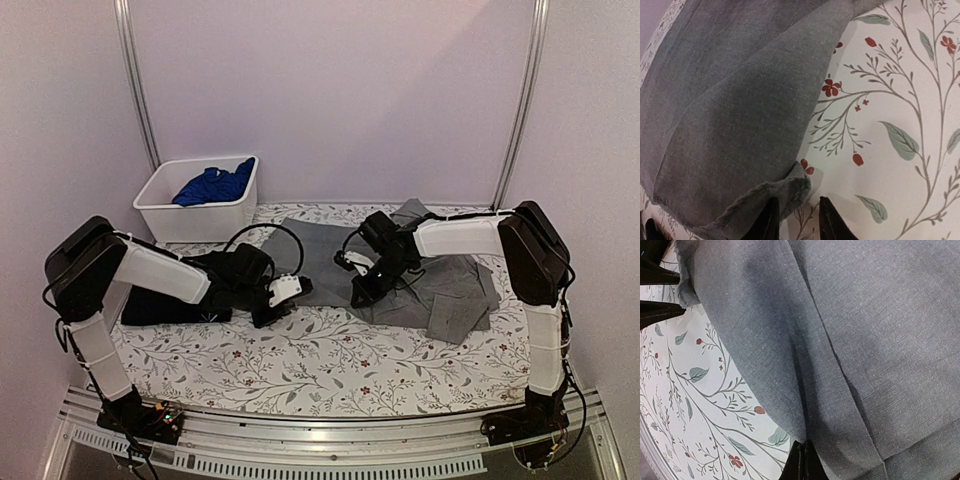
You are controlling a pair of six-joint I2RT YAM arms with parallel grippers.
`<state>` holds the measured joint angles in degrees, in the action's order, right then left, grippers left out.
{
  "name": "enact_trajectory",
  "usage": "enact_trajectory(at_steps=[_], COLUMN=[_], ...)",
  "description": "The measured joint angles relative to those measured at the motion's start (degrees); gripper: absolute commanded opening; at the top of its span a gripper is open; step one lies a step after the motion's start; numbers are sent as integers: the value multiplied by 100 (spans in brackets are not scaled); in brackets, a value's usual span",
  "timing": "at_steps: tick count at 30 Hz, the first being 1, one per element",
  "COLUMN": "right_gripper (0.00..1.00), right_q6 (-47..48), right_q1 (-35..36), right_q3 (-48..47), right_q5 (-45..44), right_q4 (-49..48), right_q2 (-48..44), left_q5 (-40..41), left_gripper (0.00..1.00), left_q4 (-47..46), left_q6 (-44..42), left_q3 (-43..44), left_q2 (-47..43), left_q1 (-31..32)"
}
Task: Fold and stack the mixed laundry pile
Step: Smooth out the 1/3-folded T-shirt at the center of the board.
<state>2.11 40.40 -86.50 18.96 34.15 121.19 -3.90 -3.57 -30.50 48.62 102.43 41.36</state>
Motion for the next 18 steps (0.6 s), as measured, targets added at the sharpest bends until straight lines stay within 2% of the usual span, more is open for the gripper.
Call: enact_trajectory(at_steps=[5,12,18], right_gripper=[0,0,0], right_q6=[-2,-2,-20], right_q1=[0,0,-42], right_q3=[0,2,55], right_q5=[24,28,31], right_q4=[-2,-11,-37], right_q2=[0,0,-4], left_q5=[63,234,376], left_gripper=[20,1,0], left_q4=[-20,-48,-81], left_q6=[-125,-225,-240], left_q3=[74,175,140], left_q2=[157,289,289], left_q1=[11,48,55])
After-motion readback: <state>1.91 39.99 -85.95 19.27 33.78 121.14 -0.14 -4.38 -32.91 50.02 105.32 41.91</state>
